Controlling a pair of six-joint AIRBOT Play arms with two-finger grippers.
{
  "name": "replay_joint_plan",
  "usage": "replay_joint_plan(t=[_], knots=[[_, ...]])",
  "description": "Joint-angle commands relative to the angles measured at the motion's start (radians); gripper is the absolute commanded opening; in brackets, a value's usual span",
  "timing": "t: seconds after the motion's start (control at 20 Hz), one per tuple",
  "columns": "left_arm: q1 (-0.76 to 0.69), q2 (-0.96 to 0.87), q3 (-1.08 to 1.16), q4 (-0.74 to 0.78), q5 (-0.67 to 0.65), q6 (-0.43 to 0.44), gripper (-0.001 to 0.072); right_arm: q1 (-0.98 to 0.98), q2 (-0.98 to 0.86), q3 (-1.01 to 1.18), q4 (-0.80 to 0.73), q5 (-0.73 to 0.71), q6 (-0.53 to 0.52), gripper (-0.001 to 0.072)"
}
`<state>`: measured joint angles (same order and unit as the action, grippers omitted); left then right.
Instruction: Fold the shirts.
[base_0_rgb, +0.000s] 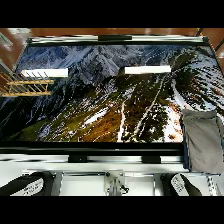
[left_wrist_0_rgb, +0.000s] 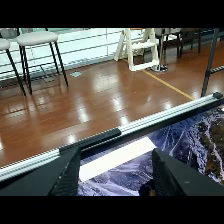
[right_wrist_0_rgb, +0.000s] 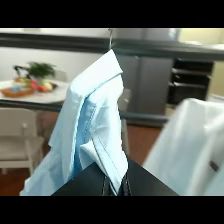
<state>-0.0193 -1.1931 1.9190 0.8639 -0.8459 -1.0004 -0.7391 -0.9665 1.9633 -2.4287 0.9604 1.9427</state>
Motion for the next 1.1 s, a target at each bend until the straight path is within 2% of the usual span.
replay_joint_plan(t=[0.0, 0.4, 0.7, 0.95, 1.0, 1.05], knots=[[0.0, -0.001, -0.002, 0.0, -0.004, 0.0, 0.0536, -0.085, 0.0, 0.0, 0.003, 0.121, -0.019, 0.0058], [0.0, -0.009, -0.003, 0.0, -0.001, 0.001, 0.0536, -0.095, 0.04, 0.0, -0.079, 0.174, -0.1, 0.0058], [0.0, -0.018, -0.003, 0.001, 0.0, 0.001, 0.0536, -0.095, 0.099, 0.0, -0.194, 0.206, -0.111, 0.0058], [0.0, -0.019, -0.003, 0.0, 0.027, 0.001, 0.0536, -0.095, 0.103, 0.0, -0.196, 0.252, -0.126, 0.0077], [0.0, -0.019, -0.003, 0.001, 0.034, 0.001, 0.0536, -0.095, 0.103, 0.0, -0.196, 0.264, -0.126, 0.0204], [0.0, -0.019, -0.003, 0.001, 0.036, 0.001, 0.0536, -0.095, 0.103, 0.0, -0.196, 0.275, -0.126, 0.0452]])
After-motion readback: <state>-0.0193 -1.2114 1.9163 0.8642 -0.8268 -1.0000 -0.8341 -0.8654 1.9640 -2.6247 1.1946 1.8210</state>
